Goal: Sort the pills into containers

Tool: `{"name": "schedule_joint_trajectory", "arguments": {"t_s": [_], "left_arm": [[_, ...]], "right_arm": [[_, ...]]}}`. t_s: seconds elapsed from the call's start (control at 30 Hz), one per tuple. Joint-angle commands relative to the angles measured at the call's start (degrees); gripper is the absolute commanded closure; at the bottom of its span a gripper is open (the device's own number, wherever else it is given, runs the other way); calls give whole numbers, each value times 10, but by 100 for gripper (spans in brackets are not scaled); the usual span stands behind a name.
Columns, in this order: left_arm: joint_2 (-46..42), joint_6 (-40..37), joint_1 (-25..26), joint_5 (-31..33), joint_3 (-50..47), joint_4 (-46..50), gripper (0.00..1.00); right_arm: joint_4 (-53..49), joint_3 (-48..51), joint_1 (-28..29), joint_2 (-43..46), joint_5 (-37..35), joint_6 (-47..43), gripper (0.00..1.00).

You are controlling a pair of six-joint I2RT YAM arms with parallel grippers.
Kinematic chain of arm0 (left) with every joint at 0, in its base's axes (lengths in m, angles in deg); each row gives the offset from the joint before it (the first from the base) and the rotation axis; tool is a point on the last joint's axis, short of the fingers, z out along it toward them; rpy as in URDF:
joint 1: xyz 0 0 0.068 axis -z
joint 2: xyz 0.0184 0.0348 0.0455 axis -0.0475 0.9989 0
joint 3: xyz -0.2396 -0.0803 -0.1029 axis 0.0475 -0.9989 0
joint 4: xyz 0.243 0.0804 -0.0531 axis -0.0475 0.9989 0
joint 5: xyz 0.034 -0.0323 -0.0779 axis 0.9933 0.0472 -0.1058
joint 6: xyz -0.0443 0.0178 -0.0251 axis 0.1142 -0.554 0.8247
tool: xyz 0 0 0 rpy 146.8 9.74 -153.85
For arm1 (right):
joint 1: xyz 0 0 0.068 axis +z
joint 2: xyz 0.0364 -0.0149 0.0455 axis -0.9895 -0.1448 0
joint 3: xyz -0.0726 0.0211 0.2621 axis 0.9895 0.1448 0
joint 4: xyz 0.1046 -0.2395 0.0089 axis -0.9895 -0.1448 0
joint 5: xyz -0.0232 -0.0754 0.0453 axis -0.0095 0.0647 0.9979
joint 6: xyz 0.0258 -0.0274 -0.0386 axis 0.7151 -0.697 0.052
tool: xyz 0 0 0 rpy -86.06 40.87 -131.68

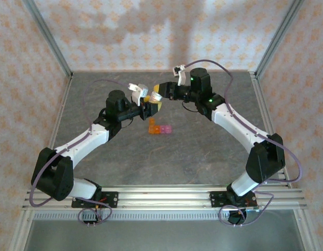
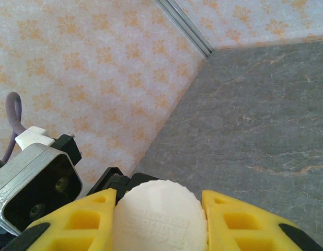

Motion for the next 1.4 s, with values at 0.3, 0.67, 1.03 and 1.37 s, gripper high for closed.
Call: {"name": "schedule_joint_trajectory", "arguments": {"t_s": [0.3,0.67,1.03,1.37], "left_arm": [[-12,-7,-8,7,4,-32,100],[-14,-7,-8,8,3,-31,100],[-13,-7,-9,9,4,-31,100],[-10,-8,-9,8,4,-30,100]], "right_arm": [[4,21,-18,20,-37,-2,49],[-8,41,-22,40,-48,-11,43],[-12,64,-29,67,-46,-9,41],[4,67,-29,62,-37,4,41]]}}
